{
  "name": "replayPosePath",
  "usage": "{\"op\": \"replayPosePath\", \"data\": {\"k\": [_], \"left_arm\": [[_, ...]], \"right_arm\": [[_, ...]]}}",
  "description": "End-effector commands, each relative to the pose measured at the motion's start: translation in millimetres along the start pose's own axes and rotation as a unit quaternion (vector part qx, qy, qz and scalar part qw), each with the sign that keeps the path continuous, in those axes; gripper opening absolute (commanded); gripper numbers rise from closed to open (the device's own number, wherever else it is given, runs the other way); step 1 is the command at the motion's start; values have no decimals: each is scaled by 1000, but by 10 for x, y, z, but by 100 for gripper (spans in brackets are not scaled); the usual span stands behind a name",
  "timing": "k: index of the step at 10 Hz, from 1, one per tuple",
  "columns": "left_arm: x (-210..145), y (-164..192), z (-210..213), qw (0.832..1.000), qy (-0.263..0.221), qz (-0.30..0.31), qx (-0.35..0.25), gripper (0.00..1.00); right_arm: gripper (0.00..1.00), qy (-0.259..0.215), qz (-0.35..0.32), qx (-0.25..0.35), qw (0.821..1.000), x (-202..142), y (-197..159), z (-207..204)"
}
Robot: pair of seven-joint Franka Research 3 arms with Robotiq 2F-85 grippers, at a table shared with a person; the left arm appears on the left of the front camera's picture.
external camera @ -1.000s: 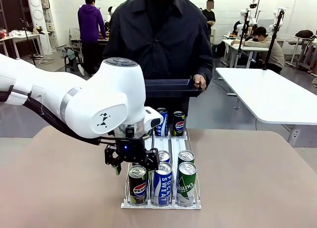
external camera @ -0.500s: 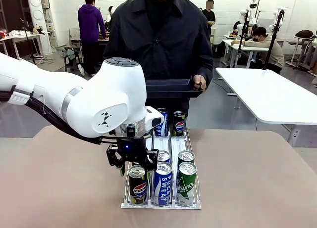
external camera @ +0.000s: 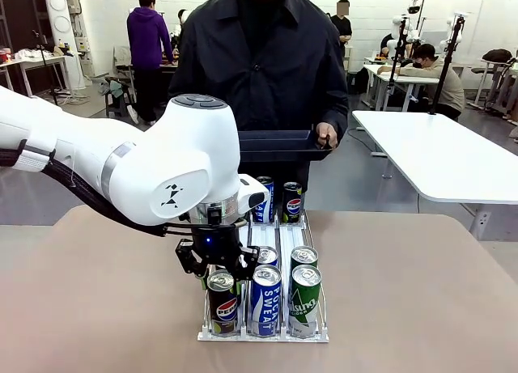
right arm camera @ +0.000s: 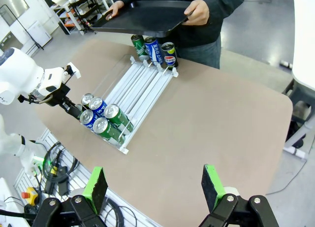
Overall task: Retrieve and hand over the desired beverage to the person.
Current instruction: Pick up a can of the same type that the person held from the Automatic Can Dispenser.
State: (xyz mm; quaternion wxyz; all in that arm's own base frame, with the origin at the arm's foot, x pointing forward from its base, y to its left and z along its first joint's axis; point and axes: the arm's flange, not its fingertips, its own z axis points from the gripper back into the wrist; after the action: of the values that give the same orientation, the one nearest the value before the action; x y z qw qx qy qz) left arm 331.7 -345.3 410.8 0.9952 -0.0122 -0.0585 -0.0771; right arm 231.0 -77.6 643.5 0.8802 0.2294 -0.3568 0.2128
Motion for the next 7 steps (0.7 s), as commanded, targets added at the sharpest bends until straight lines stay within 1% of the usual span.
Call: {"op": "replayPosePath", "data": {"k": [1,2,3,4,5,6,7], "left_arm": [[15,13,-38,1000,0,2,14,3],[18,19,90,1000,5,10,12,3],[-18,8,457,1000,2,3,11,3],[-89,-10,924,1000,10,3,8,3],[-186,-56,1391,999,-25,5,26,3],[-258,-101,1767,999,-43,4,30,3],[-315,-153,2117,998,-48,8,29,3]], "right_arm": [[100,-2,7,12,1000,-9,-6,-8],[100,-2,7,12,1000,-9,-6,-8],[100,-2,7,12,1000,-9,-6,-8],[100,-2,7,12,1000,-9,-6,-8],[100,-2,7,12,1000,-9,-6,-8],[100,-2,7,12,1000,-9,-6,-8],[100,-2,7,12,1000,-9,-6,-8]]}}
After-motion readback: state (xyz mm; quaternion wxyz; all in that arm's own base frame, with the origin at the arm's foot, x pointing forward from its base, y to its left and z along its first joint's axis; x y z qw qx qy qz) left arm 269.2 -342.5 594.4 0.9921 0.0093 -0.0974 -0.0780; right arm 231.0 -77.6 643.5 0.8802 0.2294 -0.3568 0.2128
